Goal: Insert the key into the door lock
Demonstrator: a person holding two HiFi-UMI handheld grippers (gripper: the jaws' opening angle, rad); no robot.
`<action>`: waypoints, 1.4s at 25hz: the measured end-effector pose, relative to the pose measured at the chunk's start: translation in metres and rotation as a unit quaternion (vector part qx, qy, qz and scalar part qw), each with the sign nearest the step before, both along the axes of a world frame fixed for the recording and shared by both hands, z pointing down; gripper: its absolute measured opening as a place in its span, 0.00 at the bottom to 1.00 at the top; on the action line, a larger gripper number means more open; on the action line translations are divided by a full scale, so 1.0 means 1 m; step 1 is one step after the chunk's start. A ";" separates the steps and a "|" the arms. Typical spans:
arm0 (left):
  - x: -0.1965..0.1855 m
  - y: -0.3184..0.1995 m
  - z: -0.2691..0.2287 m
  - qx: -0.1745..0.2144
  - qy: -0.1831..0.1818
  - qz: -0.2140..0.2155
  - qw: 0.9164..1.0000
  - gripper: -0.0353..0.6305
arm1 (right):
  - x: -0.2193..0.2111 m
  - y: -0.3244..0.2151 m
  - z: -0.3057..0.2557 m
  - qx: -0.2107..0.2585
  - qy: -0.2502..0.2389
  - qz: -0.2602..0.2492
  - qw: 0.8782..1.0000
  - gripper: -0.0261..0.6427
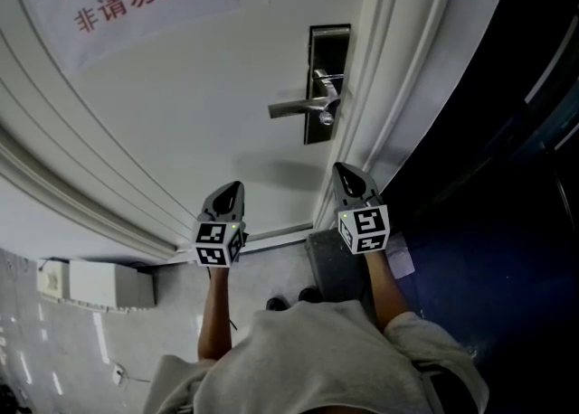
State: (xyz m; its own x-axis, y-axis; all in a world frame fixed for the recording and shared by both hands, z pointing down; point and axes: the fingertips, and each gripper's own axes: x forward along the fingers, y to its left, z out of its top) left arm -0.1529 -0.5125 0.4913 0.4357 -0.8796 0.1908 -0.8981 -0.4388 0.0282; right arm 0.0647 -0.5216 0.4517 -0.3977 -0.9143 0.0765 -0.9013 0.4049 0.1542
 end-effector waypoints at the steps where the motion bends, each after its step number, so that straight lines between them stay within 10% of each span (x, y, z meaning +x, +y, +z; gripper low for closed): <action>1: -0.001 0.000 0.000 0.000 0.000 -0.001 1.000 0.08 | -0.001 0.000 0.001 -0.001 -0.004 -0.002 1.000 0.07; 35: 0.005 -0.004 0.002 -0.002 0.003 0.001 1.000 0.08 | -0.003 -0.002 0.008 -0.010 -0.004 0.003 1.000 0.07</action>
State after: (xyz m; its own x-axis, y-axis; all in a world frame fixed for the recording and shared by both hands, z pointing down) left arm -0.1482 -0.5165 0.4931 0.4392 -0.8780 0.1905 -0.8969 -0.4409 0.0355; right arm 0.0617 -0.5232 0.4595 -0.3935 -0.9148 0.0916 -0.9046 0.4030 0.1389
